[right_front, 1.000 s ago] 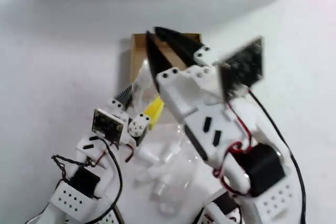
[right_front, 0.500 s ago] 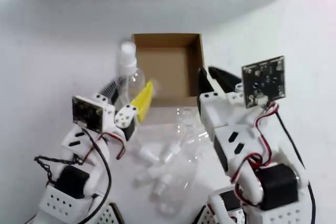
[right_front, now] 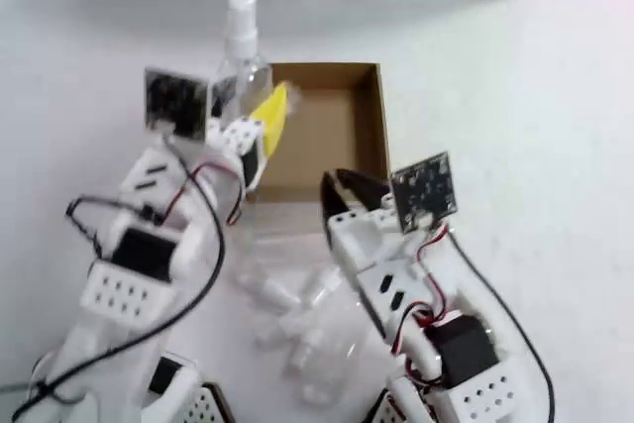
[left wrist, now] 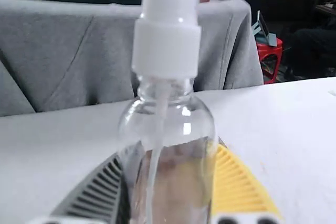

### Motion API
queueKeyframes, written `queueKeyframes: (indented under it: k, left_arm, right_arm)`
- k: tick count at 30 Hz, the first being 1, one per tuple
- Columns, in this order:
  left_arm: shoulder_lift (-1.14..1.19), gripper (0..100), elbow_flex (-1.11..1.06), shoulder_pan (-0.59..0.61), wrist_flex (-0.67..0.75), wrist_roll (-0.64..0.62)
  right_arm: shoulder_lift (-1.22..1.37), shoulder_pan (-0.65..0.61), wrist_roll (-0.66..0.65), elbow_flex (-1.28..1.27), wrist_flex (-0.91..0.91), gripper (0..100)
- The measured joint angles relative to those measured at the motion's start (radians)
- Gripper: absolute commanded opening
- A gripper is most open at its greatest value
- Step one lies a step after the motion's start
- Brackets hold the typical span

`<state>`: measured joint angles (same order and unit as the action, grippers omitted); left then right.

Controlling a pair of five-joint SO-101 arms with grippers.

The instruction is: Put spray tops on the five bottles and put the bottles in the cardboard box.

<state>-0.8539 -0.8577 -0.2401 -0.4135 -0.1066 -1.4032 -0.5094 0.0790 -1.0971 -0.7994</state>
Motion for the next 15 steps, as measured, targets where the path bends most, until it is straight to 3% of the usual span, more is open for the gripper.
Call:
queueKeyframes:
  k: [4,8,15]
  left_arm:
    - [0.137,2,0.107,0.000,0.000,-0.025]
    - [0.186,2,0.153,-0.002,0.000,-0.137]
    - [0.152,2,0.153,-0.160,-0.129,-0.147]
  right_arm:
    - [-0.121,-0.041,0.063,-0.187,0.163,1.6]
    - [-0.267,-0.048,0.080,-0.359,0.325,1.6]
    - [-0.382,-0.121,0.084,-0.525,0.480,1.6]
